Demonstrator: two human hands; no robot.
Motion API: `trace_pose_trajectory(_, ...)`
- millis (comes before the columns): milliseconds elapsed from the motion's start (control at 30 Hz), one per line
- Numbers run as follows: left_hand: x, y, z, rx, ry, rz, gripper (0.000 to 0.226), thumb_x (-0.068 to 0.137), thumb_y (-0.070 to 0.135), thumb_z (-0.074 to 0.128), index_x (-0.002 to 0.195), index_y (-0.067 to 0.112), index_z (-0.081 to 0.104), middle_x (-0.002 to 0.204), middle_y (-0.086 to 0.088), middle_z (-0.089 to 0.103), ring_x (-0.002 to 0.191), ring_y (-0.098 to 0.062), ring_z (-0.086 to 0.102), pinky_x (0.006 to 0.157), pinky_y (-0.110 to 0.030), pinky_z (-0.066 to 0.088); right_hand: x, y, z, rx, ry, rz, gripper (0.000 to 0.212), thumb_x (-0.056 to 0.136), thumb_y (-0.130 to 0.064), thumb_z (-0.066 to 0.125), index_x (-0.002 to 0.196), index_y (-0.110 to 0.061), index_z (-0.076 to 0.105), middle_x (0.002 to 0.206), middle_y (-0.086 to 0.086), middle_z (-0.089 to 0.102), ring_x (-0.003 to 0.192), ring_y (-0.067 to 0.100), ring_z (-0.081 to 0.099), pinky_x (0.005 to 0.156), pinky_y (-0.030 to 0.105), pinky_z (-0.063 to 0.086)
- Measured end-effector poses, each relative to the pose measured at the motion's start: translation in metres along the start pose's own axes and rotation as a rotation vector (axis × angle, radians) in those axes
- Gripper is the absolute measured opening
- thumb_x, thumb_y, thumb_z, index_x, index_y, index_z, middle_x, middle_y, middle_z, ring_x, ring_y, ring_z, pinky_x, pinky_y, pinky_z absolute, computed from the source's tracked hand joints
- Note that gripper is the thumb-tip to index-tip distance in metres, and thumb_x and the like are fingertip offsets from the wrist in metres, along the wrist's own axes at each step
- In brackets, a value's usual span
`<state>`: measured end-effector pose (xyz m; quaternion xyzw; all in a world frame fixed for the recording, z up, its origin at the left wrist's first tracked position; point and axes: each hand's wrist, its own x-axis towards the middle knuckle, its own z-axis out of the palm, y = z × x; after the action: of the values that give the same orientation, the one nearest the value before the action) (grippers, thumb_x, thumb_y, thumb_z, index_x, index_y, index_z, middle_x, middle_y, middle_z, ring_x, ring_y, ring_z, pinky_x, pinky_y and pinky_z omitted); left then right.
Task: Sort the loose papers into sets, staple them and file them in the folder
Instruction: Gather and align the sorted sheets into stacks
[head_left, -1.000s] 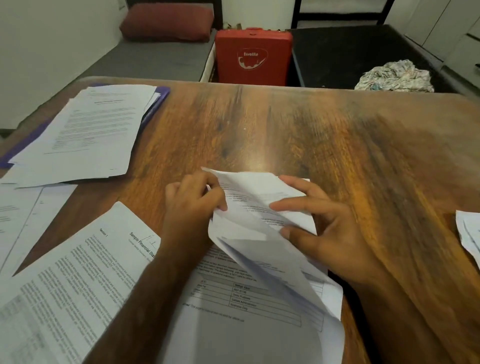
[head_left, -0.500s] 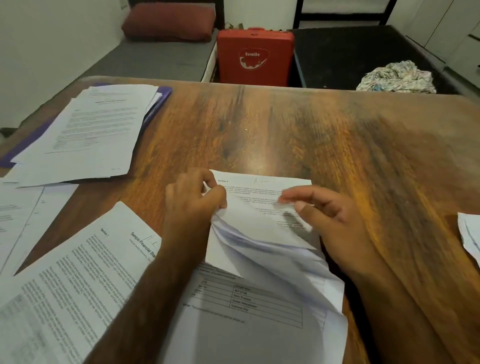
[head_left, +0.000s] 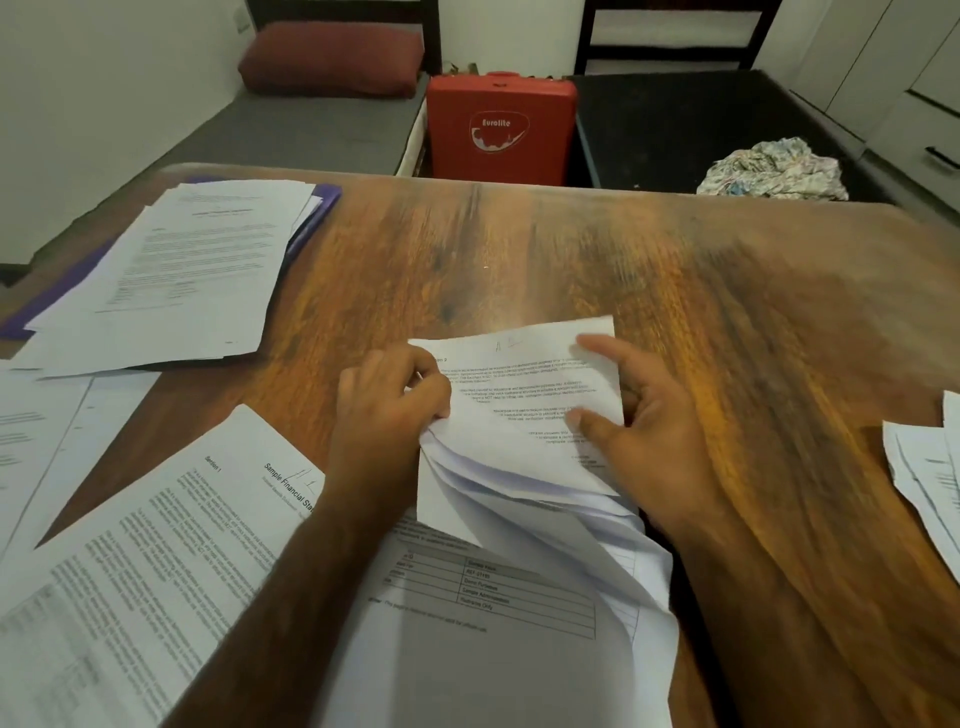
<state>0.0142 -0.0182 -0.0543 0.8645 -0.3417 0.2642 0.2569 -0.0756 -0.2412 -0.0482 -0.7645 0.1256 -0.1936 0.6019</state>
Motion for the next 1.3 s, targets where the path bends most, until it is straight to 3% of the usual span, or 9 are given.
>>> trace_pose_trajectory(133,0.001,-0.001,0.000,-0.001,-0.009,0.040,0.014,0.087,0.019,0.060,0.077,0.009,0.063,0.102,-0.009,0.069,0.095,-0.027,0.057,0.077,-0.036,0.029,0.003,-0.003,0.003,0.076,0.127,0.043,0.075,0.078,0.016,0.080,0.139,-0.022,0.058,0.112,-0.006,0.076,0.099,0.004,0.074,0.072,0.018,0.059)
trace_pose_trajectory(267,0.003,-0.001,-0.003,-0.037,-0.066,0.032,0.013,0.089,0.026,0.058,0.079,0.019,0.061,0.107,-0.002,0.074,0.102,-0.028,0.064,0.081,-0.037,0.029,0.011,0.001,0.004,0.014,0.173,0.136,0.046,0.079,0.003,0.086,0.119,-0.015,0.069,0.093,-0.006,0.081,0.083,0.009,0.078,0.074,0.036,0.066)
trace_pose_trajectory(433,0.010,0.003,-0.010,-0.183,-0.044,-0.199,0.026,0.080,0.020,0.069,0.075,0.032,0.047,0.082,0.006,0.073,0.079,-0.022,0.065,0.084,-0.036,0.031,0.031,-0.008,0.008,-0.015,0.067,0.165,0.031,0.091,-0.005,0.079,0.119,-0.016,0.070,0.106,-0.001,0.080,0.089,0.009,0.078,0.077,0.034,0.065)
trace_pose_trajectory(600,0.051,0.017,-0.021,0.024,-0.080,-0.334,0.038,0.084,0.012,0.066,0.063,0.026,0.037,0.058,0.015,0.042,0.064,-0.019,0.046,0.057,-0.027,0.027,0.024,-0.039,-0.015,-0.019,0.049,0.120,0.040,0.105,-0.047,0.056,0.140,-0.029,0.060,0.127,-0.016,0.068,0.107,0.005,0.067,0.084,0.024,0.057)
trace_pose_trajectory(700,0.075,0.026,-0.016,0.024,-0.167,-0.328,0.017,0.085,0.018,0.066,0.075,0.025,0.054,0.071,0.009,0.062,0.070,-0.018,0.058,0.081,-0.040,0.051,0.004,-0.046,-0.048,0.455,-0.227,0.354,0.066,0.094,-0.075,0.043,0.132,-0.027,0.068,0.124,0.006,0.074,0.107,0.028,0.074,0.082,0.041,0.060)
trace_pose_trajectory(800,0.093,0.036,-0.008,0.080,-0.346,-0.340,0.017,0.087,0.022,0.068,0.081,0.027,0.054,0.086,0.006,0.068,0.084,-0.018,0.063,0.108,-0.047,0.041,-0.004,-0.029,-0.070,0.612,-0.398,0.421,0.090,0.074,-0.089,0.058,0.137,-0.025,0.067,0.137,0.016,0.067,0.121,0.046,0.065,0.104,0.062,0.049)
trace_pose_trajectory(1000,0.091,0.045,0.010,0.084,-0.469,-0.393,0.022,0.086,0.020,0.070,0.097,0.025,0.051,0.094,0.003,0.062,0.094,-0.023,0.063,0.095,-0.040,0.046,-0.011,-0.012,-0.082,0.327,-0.327,0.301,0.026,0.095,-0.025,0.067,0.118,-0.020,0.077,0.118,0.007,0.077,0.104,0.031,0.076,0.085,0.043,0.063)
trace_pose_trajectory(1133,0.082,0.033,0.010,-0.062,-0.413,-0.480,0.057,0.083,0.018,0.083,0.129,0.024,0.049,0.123,0.007,0.054,0.109,-0.016,0.056,0.090,-0.028,0.051,-0.009,0.000,-0.076,0.166,-0.141,0.394,0.034,0.088,0.007,0.074,0.119,-0.005,0.072,0.113,0.008,0.079,0.096,0.030,0.078,0.091,0.051,0.061)
trace_pose_trajectory(1300,0.062,0.000,0.001,0.309,-0.745,-0.477,0.056,0.097,0.038,0.059,0.146,0.018,0.042,0.152,-0.009,0.040,0.137,-0.032,0.040,0.115,-0.051,0.034,-0.009,-0.006,-0.076,0.119,-0.047,0.471,0.034,0.086,0.008,0.076,0.117,-0.003,0.070,0.105,0.004,0.079,0.085,0.025,0.079,0.068,0.033,0.064)
